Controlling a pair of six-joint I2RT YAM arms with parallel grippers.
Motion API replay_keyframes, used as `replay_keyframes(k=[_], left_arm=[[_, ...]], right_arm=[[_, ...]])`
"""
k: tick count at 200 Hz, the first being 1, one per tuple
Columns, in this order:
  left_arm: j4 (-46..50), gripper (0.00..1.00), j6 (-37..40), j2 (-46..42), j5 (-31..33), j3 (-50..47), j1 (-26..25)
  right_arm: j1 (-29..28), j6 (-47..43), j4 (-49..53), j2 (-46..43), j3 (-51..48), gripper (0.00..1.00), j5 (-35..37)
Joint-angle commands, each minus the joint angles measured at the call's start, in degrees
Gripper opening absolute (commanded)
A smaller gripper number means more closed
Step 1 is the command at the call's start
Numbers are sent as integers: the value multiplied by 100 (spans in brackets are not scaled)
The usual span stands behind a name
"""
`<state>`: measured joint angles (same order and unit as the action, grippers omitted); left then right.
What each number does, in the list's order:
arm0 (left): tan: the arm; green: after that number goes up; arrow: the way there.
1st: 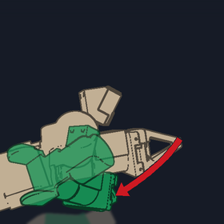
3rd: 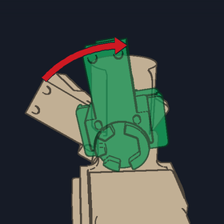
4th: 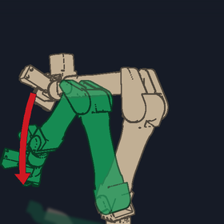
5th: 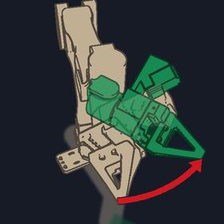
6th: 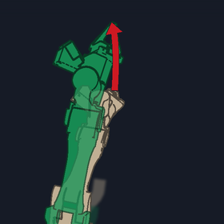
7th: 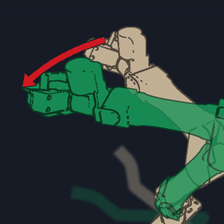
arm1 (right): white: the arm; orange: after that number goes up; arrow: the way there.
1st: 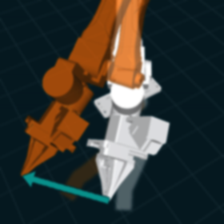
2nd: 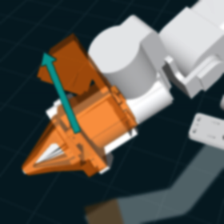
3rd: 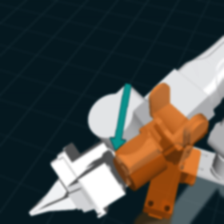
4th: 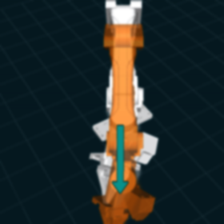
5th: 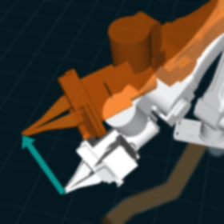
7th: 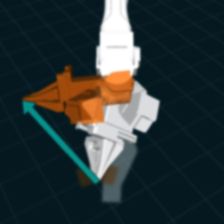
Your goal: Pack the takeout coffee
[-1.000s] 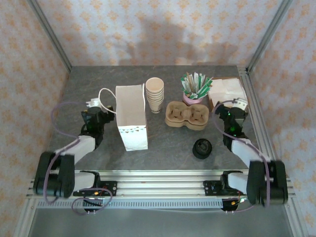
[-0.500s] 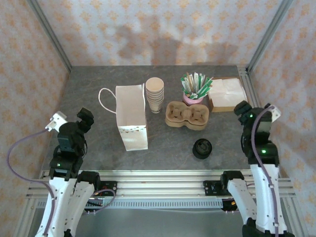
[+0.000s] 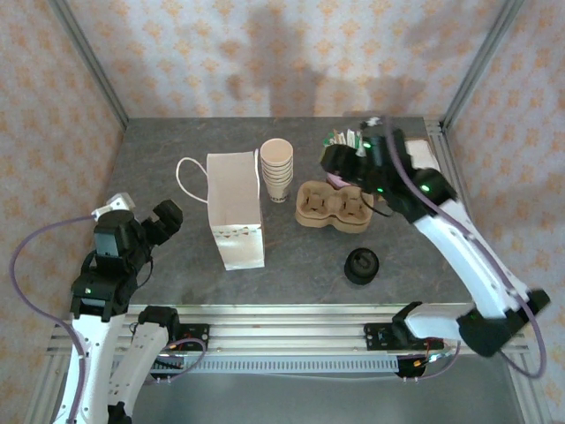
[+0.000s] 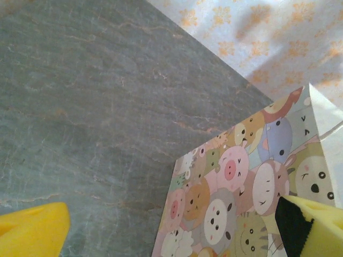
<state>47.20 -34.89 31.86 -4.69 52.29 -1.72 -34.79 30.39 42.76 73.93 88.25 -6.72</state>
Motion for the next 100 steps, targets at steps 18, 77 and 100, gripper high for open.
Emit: replay_keyframes(k=[18, 77, 100], left_arm=[[256, 100, -9, -164, -117, -122, 14], [297, 100, -17, -156, -121, -175, 16], [304, 100, -17, -123, -120, -150, 20]], right_arm=[[-510, 26, -127, 1316, 966, 51, 871], [-456, 25, 33, 2856, 2020, 47, 1550], [-382, 54, 176, 3351, 2427, 44, 1492]])
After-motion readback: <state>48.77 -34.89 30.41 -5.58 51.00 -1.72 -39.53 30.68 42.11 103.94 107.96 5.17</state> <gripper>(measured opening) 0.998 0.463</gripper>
